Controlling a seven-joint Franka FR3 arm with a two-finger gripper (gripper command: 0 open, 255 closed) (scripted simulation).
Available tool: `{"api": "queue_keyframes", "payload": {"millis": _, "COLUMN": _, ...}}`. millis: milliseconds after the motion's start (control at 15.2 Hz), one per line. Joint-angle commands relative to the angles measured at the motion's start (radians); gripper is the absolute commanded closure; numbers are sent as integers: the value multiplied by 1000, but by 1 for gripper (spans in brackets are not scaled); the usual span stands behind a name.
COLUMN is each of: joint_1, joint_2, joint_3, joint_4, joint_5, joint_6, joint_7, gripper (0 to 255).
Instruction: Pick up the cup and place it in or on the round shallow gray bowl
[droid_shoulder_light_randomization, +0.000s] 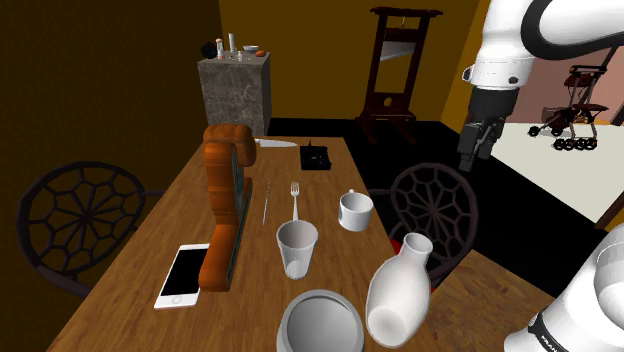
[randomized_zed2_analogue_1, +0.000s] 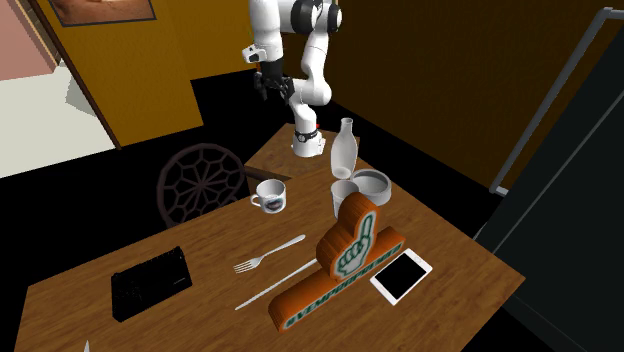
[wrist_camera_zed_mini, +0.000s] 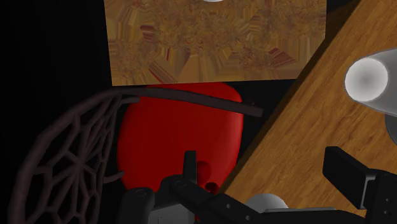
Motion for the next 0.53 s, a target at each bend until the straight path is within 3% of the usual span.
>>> {"api": "queue_keyframes", "payload": {"millis": 0, "joint_1": 0, "joint_2": 0, "joint_3": 0, "joint_4": 0, "joint_5": 0, "joint_6": 0, "joint_7": 0, "gripper": 0}}
{"api": "queue_keyframes", "payload": {"millis": 462, "joint_1": 49, "joint_2": 164, "joint_3": 136, "joint_4": 47, "joint_5": 70, "joint_6": 108, "joint_7": 143, "gripper": 0}}
